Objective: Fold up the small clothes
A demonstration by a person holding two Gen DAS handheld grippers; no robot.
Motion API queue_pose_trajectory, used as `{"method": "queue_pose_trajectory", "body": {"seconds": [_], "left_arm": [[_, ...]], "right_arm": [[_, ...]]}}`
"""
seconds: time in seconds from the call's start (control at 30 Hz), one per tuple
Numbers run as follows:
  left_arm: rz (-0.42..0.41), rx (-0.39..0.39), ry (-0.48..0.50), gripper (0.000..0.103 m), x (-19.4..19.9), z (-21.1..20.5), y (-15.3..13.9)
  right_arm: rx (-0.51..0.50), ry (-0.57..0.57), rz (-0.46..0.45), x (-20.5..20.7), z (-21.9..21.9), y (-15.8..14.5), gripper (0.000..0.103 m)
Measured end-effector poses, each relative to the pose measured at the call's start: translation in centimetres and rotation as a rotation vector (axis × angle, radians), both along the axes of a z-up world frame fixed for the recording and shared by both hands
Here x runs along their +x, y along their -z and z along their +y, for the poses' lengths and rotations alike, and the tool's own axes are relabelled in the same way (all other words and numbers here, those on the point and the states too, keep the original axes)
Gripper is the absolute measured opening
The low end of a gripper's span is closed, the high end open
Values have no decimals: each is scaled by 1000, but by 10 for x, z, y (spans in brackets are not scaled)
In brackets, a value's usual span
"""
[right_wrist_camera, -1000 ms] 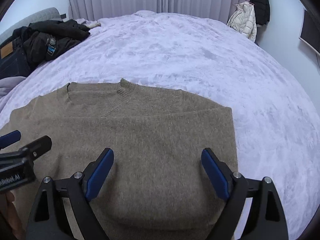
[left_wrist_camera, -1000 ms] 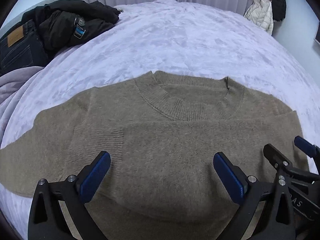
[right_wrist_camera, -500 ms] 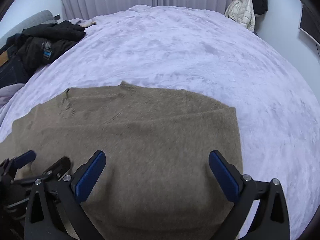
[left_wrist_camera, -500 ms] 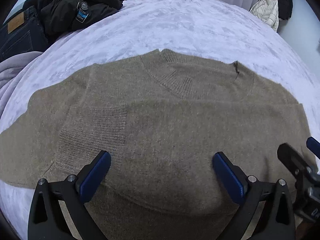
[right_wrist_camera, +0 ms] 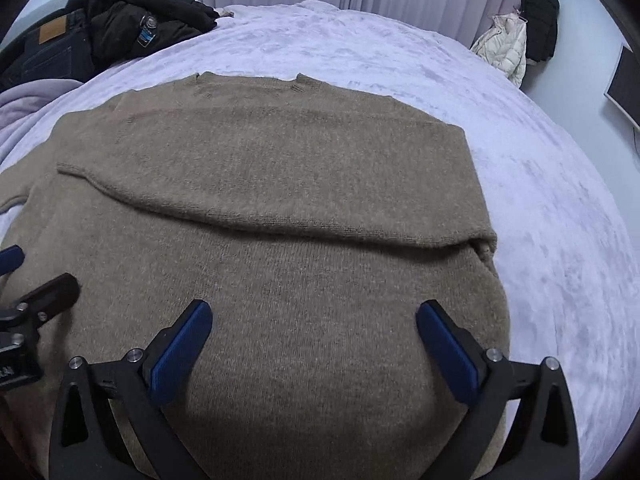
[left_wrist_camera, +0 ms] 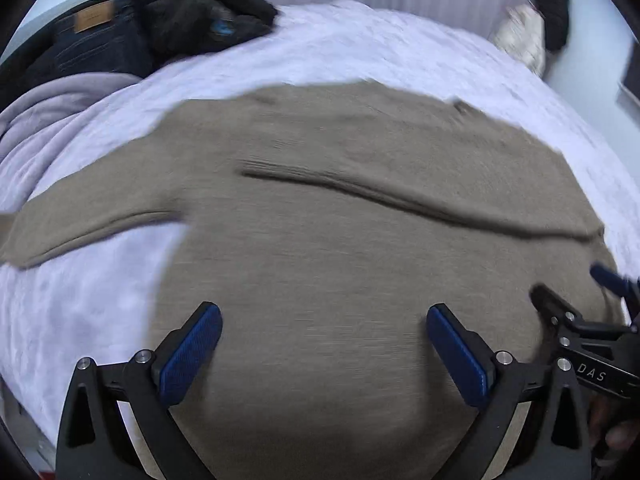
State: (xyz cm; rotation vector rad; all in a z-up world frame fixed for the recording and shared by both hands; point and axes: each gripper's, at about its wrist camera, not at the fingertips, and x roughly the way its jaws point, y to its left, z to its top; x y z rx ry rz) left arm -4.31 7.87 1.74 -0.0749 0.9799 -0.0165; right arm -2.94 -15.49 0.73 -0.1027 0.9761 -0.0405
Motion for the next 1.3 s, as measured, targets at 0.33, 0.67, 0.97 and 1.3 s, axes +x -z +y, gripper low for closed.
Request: {"method": "queue_pose_trajectory", "body": {"seconds": [0.33,0.67,0.97,1.3], "left_arm": [[-12,-402,-731,103,19,284,26],[-230,-840,-826,82,15,388,48],[-235,-757,-703,9,24,385,35],[-241,-654,-671,9,0,386,23]], "right_arm": [[-4,11,-8,0,4,5,102],[-34,18,10,0,9,1,103],[56,-120,-16,36,59,-62,103],[145,-217,113,163,195,-39,103]]}}
